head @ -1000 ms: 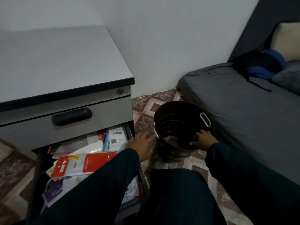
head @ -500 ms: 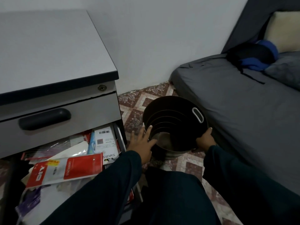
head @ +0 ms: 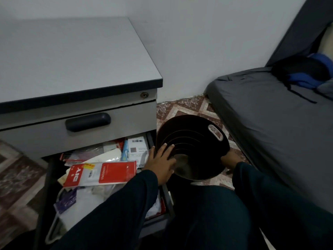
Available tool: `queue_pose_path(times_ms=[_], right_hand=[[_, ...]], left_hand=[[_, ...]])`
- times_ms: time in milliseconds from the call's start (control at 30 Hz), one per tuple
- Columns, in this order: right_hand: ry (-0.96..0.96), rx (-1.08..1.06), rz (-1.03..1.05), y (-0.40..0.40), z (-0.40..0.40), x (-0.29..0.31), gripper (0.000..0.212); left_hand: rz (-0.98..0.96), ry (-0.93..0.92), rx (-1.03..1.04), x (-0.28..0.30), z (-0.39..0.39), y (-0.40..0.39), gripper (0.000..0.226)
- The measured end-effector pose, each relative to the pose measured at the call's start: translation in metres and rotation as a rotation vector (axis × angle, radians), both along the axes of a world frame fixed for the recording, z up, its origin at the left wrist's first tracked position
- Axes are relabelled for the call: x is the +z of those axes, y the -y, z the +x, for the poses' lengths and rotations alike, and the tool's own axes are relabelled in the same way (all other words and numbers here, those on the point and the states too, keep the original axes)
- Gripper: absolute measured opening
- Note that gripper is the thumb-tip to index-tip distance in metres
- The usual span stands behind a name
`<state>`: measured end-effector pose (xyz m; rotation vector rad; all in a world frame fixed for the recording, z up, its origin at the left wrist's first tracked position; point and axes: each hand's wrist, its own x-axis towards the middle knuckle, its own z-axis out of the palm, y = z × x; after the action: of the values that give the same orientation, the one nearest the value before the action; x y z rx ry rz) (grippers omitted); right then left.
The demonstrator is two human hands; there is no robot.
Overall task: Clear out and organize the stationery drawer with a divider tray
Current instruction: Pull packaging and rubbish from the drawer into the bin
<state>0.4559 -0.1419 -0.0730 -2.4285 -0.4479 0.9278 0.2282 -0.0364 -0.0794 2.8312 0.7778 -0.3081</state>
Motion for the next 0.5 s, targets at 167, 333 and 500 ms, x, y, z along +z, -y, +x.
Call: queue_pose_path(times_ms=[167,333,500], right_hand=[[0.203,0.054,-0.015,-0.021,-0.018,0.011,0.079],[0.263,0.276,0.125,-0.053,-0.057,0.047,0.05],[0.261,0.526,0.151,-0.075,-0.105,0.05,0.031]], left_hand=[[-0.036,0.102,0.17,0.008,-0.038,-0.015,0.048],[-0.063,0.237,0.371,0.016,-0.104,-0.024,0.056],[-0.033,0.306,0.559,0.0,-0.192,-0.03,0.081]])
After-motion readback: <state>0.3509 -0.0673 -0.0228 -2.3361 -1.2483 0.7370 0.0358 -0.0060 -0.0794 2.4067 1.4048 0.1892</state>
